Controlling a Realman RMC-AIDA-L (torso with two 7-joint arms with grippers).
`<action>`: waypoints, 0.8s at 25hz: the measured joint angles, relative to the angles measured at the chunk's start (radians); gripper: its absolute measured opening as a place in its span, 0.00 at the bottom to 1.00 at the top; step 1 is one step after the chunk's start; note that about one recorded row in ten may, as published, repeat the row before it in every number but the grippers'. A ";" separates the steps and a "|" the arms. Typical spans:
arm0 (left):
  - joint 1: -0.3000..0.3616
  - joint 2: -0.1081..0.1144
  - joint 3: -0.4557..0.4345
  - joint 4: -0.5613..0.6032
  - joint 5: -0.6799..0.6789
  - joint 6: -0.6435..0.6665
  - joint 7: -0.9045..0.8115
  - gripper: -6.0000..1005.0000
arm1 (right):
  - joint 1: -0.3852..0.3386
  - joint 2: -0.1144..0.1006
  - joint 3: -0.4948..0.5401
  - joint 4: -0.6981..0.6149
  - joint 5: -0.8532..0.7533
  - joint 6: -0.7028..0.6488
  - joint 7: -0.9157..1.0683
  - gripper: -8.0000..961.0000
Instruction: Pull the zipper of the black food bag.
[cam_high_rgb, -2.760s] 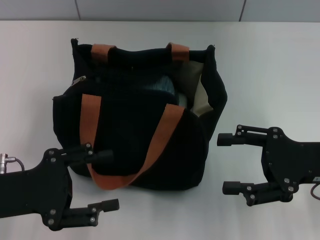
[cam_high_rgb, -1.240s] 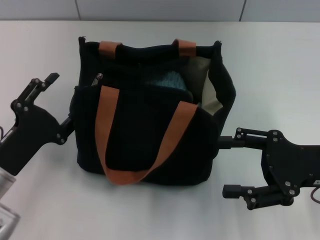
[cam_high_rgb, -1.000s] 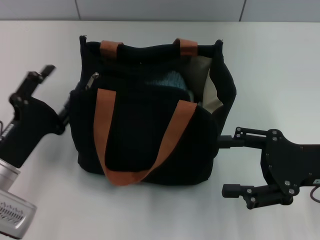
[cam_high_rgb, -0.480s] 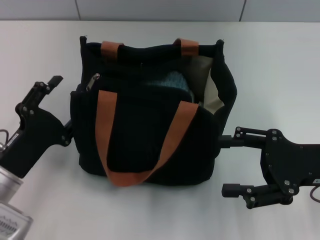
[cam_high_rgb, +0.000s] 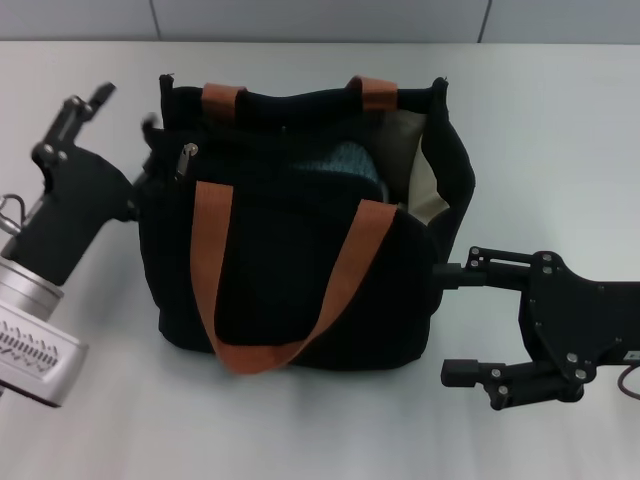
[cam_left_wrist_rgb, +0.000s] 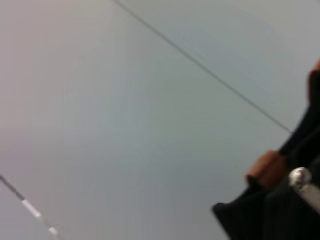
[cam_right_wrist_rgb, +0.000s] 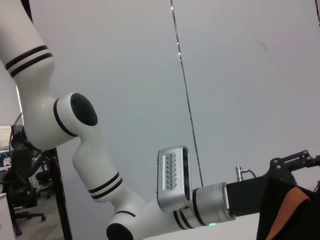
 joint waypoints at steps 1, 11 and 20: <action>0.000 0.000 0.000 0.000 0.000 0.000 0.000 0.74 | 0.000 0.000 0.000 0.000 0.000 0.000 0.000 0.87; 0.074 0.001 -0.036 -0.016 0.000 0.152 -0.005 0.74 | -0.008 0.000 0.000 0.000 0.001 -0.001 0.002 0.87; 0.071 0.002 -0.037 -0.017 0.001 0.190 0.031 0.74 | -0.011 -0.001 0.000 -0.002 0.053 -0.023 0.035 0.86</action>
